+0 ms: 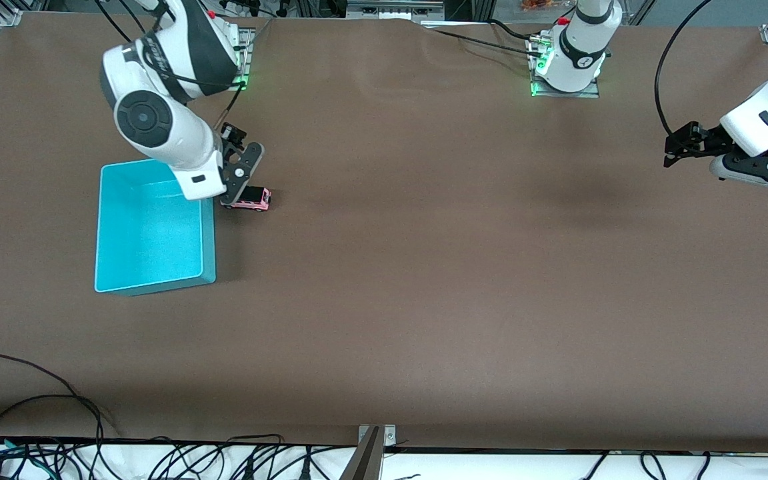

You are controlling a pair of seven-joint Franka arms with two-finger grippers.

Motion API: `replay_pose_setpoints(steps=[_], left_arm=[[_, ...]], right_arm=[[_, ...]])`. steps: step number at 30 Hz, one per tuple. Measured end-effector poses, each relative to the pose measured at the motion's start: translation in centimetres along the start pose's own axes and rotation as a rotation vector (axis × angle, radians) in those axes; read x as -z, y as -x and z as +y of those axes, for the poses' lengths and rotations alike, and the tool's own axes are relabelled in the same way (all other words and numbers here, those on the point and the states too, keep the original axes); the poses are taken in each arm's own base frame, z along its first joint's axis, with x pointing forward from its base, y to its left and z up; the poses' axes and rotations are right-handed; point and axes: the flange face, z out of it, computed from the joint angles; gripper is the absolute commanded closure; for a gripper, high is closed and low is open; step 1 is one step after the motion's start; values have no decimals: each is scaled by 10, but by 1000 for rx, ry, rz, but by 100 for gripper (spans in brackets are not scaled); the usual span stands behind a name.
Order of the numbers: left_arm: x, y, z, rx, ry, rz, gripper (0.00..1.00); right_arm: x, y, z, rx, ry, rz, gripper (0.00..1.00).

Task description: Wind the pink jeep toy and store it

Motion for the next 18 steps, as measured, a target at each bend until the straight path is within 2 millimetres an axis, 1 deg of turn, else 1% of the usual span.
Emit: replay_pose_setpoints(steps=[3,8,14,18], left_arm=[[3,-2,1,24,17,4,0],[6,-3,4,92,43,10,0],[7,-3,2,124,45,10,0],[8,-3,0,130,46,9,0]], right_arm=[[-23,1,2,63,17,20,0],[-57,5,4,143,52,56,0],[-100,13,2,231,101,101,0],[-119,16,2,277,115,115,0]])
